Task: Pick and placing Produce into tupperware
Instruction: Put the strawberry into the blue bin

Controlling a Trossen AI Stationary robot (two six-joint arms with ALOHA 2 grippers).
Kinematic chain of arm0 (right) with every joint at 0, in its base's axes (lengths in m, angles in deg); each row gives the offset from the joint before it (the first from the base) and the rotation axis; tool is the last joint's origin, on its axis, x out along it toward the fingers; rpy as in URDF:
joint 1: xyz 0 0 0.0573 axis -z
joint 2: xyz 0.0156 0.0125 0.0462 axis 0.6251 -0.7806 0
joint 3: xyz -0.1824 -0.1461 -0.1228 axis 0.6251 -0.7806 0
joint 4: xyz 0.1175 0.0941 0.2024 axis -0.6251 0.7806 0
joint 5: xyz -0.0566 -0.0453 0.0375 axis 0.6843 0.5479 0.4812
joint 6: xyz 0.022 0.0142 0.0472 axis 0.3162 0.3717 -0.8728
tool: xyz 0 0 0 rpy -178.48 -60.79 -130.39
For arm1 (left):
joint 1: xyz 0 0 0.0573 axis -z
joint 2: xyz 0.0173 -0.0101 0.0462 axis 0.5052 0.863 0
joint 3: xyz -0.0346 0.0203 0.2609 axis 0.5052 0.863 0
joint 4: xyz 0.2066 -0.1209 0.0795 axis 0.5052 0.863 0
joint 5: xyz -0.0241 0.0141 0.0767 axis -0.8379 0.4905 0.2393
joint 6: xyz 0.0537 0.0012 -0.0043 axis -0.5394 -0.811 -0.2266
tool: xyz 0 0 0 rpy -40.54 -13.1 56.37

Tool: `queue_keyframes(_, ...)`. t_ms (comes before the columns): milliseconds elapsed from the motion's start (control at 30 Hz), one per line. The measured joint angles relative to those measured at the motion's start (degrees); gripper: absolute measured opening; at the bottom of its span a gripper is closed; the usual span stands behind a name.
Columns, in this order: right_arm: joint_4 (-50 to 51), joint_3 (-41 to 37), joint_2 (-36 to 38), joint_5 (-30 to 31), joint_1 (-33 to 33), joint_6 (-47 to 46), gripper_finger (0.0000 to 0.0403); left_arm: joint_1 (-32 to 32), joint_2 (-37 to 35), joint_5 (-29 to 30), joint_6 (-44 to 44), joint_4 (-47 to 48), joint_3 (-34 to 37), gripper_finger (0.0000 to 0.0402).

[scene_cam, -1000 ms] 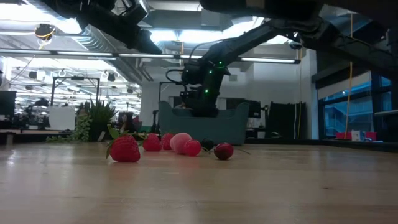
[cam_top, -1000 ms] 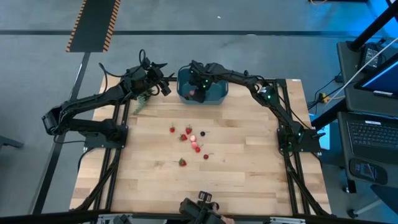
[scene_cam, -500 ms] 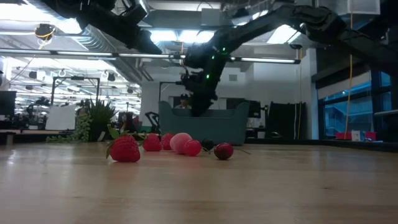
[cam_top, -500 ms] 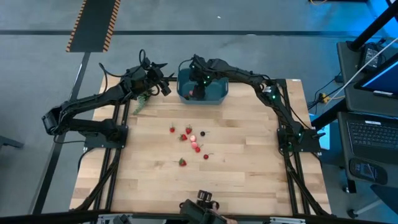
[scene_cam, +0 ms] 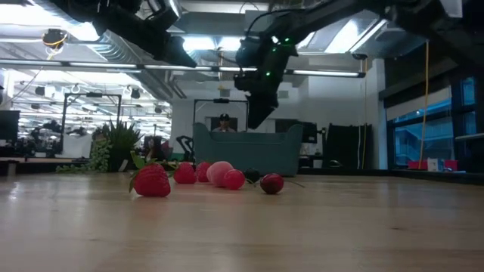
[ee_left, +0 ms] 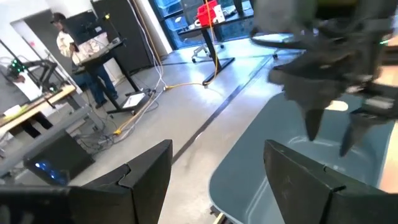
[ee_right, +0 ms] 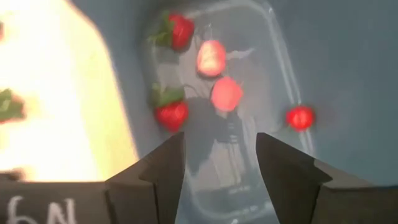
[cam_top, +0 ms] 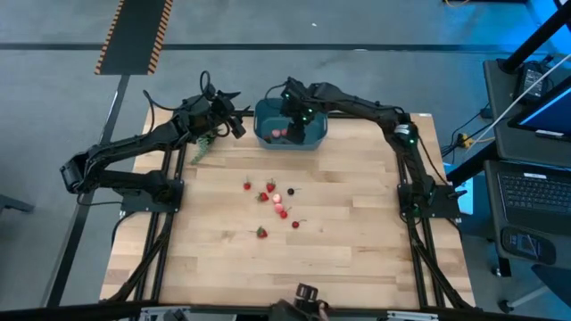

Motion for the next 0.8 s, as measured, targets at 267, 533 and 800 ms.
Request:
queue_keyframes(267, -12.8, -19.2, 16.8, 2.1, -2.0, -2.8, 0.0197, 0.0, 0.0, 0.0, 4.5, 0.0, 0.0, 0.0245)
queue_keyframes(533, -28.5, -42.2, 35.2, 6.1, -5.4, -9.8, 0.0197, 3.6, 0.0, 0.0, 9.9, 0.1, 0.0, 0.0245)
queue_keyframes(800, -37.0, -57.3, 49.1, 6.1, -12.3, -18.9, 0.0197, 16.1, 0.0, -6.3, 13.1, 4.7, 0.0, 0.0245)
